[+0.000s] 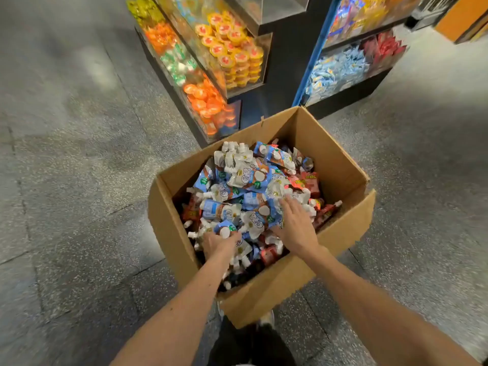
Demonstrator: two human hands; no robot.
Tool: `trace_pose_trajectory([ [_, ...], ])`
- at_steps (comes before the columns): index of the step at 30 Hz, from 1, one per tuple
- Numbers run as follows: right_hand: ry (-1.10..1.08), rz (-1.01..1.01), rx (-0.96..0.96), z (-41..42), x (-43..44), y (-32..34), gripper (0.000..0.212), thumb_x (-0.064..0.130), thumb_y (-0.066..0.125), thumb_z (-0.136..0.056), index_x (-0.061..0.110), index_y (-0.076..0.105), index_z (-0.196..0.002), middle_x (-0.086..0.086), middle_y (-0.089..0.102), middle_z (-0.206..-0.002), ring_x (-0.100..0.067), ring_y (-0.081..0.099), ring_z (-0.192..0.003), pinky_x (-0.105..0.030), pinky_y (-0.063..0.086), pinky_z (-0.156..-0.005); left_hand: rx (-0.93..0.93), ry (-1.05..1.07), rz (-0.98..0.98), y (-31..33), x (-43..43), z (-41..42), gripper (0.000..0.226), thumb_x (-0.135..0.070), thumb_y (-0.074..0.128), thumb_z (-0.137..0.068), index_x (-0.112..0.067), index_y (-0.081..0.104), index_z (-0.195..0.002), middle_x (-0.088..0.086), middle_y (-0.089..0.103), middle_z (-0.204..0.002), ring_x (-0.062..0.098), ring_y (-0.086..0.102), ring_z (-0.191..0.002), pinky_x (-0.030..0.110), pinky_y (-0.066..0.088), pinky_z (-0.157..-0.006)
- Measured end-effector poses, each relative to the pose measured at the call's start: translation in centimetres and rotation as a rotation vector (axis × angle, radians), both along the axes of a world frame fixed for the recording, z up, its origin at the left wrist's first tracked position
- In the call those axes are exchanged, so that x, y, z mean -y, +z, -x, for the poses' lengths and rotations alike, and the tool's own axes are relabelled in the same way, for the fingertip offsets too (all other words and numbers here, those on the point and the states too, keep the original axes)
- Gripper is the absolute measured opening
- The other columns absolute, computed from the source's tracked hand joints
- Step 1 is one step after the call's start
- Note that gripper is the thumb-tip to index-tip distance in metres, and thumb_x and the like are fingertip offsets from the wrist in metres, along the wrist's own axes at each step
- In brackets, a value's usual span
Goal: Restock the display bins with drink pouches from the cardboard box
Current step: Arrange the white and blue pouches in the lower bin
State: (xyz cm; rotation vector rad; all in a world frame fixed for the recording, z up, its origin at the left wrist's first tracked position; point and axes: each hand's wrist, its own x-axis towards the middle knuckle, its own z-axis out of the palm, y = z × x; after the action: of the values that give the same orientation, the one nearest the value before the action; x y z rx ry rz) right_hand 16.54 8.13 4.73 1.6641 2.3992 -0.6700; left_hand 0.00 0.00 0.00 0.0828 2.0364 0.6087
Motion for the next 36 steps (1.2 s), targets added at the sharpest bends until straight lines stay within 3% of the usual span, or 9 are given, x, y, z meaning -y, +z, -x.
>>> trace_pose_trajectory([
  [5,0.137,-0.028,0.224,2.3,-2.3,-0.7,0.089,0.058,0.067,-0.085,0.017,0.022,-0.151,-0.008,0.036,-0.147,-0.032,0.033,-0.136,-0.048,0.037,-0.108,-0.08,-0.031,0.133,-0.8,-0.4,0.3,0.079,-0.044,0.089,-0.065,-0.011,0.053,-0.128,0.012,0.062,-0.122,0.034,0.057,-0.113,0.045,0.053,-0.091],
  [9,0.178,0.032,0.298,3.8,-4.0,-0.4,0.083,0.063,0.066,-0.083,0.015,0.033,-0.143,-0.011,0.038,-0.137,-0.034,0.036,-0.127,-0.051,0.038,-0.101,-0.228,-0.087,0.087,-0.1,-0.2,1.2,0.062,-0.044,0.088,-0.064,-0.017,0.064,-0.115,0.005,0.065,-0.112,0.029,0.061,-0.103,0.038,0.054,-0.082],
  [14,0.367,-0.024,0.264,4.2,-6.5,-0.5,0.077,0.066,0.064,-0.082,0.015,0.042,-0.135,-0.008,0.033,-0.145,-0.03,0.029,-0.137,-0.052,0.03,-0.109,-0.623,-0.648,0.032,1.7,-2.3,3.5,0.062,-0.056,0.074,-0.078,-0.024,0.057,-0.129,0.0,0.038,-0.139,0.022,0.036,-0.128,0.035,0.038,-0.102],
  [17,0.44,0.041,0.307,4.6,-7.5,-0.9,0.093,0.068,0.062,-0.082,0.008,0.03,-0.146,-0.011,0.027,-0.157,-0.03,0.023,-0.145,-0.055,0.025,-0.115,-0.577,-0.944,-0.012,2.5,-4.9,5.6,0.076,-0.054,0.072,-0.082,-0.024,0.042,-0.145,0.001,0.015,-0.162,0.023,0.009,-0.15,0.045,0.019,-0.118],
  [20,0.457,0.047,0.329,4.7,-7.5,-1.4,0.096,0.067,0.06,-0.084,0.007,0.026,-0.15,-0.011,0.023,-0.16,-0.03,0.021,-0.147,-0.057,0.025,-0.114,-0.547,-1.174,-0.016,2.1,-6.3,6.5,0.087,-0.052,0.067,-0.086,-0.016,0.025,-0.152,0.002,0.003,-0.166,0.02,0.004,-0.152,0.048,0.009,-0.121],
  [23,0.491,-0.008,0.318,4.7,-7.4,-1.4,0.082,0.062,0.061,-0.087,0.01,0.033,-0.144,-0.005,0.043,-0.143,-0.028,0.038,-0.134,-0.054,0.029,-0.108,-0.54,-1.187,0.063,1.8,-6.7,6.2,0.092,-0.051,0.067,-0.084,-0.013,0.019,-0.153,0.003,0.006,-0.166,0.023,0.02,-0.149,0.052,0.023,-0.115],
  [28,0.539,0.055,0.342,5.7,-7.5,-0.3,0.055,0.049,0.062,-0.091,0.012,0.045,-0.129,-0.007,0.05,-0.127,-0.028,0.043,-0.123,-0.049,0.031,-0.1,-0.636,-1.104,0.181,2.3,-6.7,5.1,0.085,-0.049,0.074,-0.075,-0.02,0.029,-0.14,0.006,0.059,-0.124,0.027,0.045,-0.124,0.046,0.033,-0.094],
  [32,0.492,0.161,0.32,6.1,-8.0,-0.3,0.053,0.048,0.065,-0.087,0.013,0.052,-0.124,-0.009,0.044,-0.131,-0.031,0.036,-0.128,-0.047,0.03,-0.106,-0.595,-1.112,0.265,3.6,-6.7,5.3,0.046,-0.05,0.075,-0.074,-0.02,0.056,-0.103,-0.001,0.062,-0.097,0.023,0.054,-0.103,0.043,0.03,-0.095],
  [36,0.472,0.21,0.229,5.8,-8.1,-0.3,0.052,0.04,0.068,-0.09,0.011,0.047,-0.128,-0.01,0.047,-0.128,-0.029,0.052,-0.116,-0.039,0.041,-0.099,-0.465,-0.939,0.203,4.3,-4.8,4.8,0.04,-0.044,0.076,-0.076,-0.017,0.052,-0.091,0.0,0.059,-0.096,0.023,0.057,-0.093,0.036,0.043,-0.08],
])
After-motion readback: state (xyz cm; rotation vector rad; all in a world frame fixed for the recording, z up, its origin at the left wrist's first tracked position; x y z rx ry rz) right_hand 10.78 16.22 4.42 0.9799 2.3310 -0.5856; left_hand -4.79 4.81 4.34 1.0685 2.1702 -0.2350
